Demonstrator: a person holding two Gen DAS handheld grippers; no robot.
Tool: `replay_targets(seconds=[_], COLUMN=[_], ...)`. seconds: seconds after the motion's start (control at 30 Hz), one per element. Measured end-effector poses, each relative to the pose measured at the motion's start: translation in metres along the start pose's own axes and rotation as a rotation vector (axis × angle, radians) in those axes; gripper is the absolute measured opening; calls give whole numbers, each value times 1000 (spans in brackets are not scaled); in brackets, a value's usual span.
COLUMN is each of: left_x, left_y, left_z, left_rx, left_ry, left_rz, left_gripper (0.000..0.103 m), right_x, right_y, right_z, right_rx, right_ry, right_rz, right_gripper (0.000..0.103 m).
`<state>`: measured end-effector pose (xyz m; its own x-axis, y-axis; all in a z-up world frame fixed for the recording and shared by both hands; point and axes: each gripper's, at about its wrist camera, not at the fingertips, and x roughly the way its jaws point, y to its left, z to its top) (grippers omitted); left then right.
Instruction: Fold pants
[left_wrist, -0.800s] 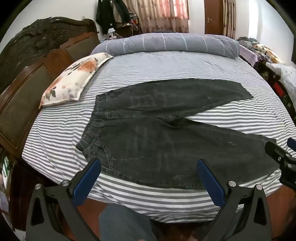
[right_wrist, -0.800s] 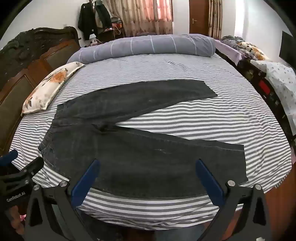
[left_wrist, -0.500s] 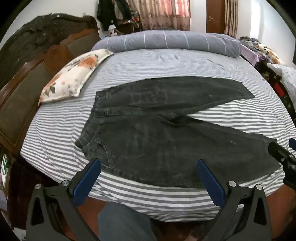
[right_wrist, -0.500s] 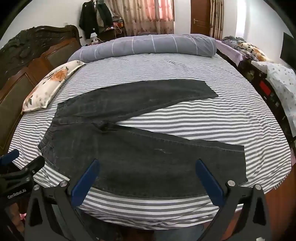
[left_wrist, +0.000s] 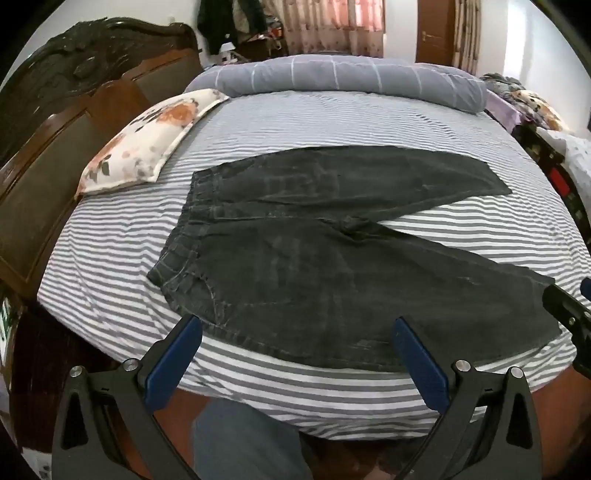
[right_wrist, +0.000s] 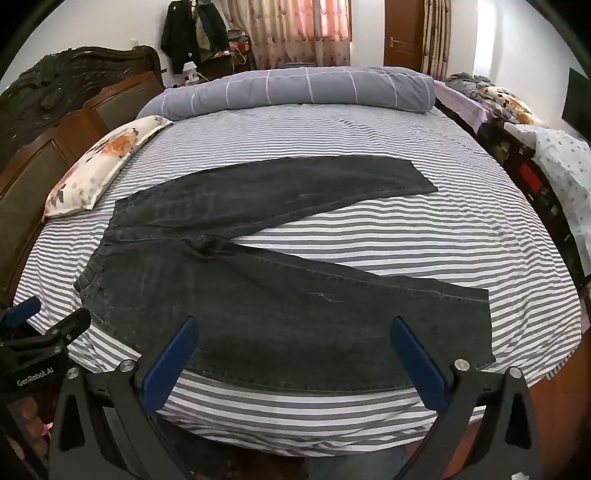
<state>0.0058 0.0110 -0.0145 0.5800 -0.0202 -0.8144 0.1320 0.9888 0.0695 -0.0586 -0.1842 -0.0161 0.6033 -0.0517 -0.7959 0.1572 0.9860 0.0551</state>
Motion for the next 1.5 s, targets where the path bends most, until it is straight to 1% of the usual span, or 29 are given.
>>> replay_targets(seconds=[0.1, 0.23, 0.33, 0.53, 0.6, 0.87, 1.0, 1.03, 1.23, 1.5], left_x=[-1, -1, 2, 1, 1, 6, 9, 8, 11, 15], left_y=[-3, -5, -9, -6, -11, -9, -7, -6, -7, -4], left_z=[0, 0, -3, -4, -4, -2, 1, -8, -10, -10], left_rx=[29, 45, 57, 39, 40, 23, 7, 3, 11, -14], left_ry=[-17, -19, -19, -54, -49, -40, -24, -22, -5, 11], left_rz=[-2, -16, -5, -31, -34, -33, -31, -28, 0, -8], left_gripper=[102, 102, 102, 102, 102, 102, 102, 102, 102, 102], right_x=[0, 0, 0, 1, 2, 5, 8, 8, 9, 14], right_y=[0, 5, 5, 4, 3, -1, 3, 4, 7, 12], right_z=[-1, 0, 0, -1, -2, -6, -8, -8, -8, -10], right_rx=[-4, -11, -8, -5, -7, -6, -10, -12, -7, -2], right_ry=[0, 1, 1, 2, 5, 11, 16, 18, 21, 34], right_rz=[-1, -5, -4, 2, -2, 12, 16, 16, 18, 27], right_gripper=[103, 103, 103, 103, 103, 103, 103, 103, 103, 103])
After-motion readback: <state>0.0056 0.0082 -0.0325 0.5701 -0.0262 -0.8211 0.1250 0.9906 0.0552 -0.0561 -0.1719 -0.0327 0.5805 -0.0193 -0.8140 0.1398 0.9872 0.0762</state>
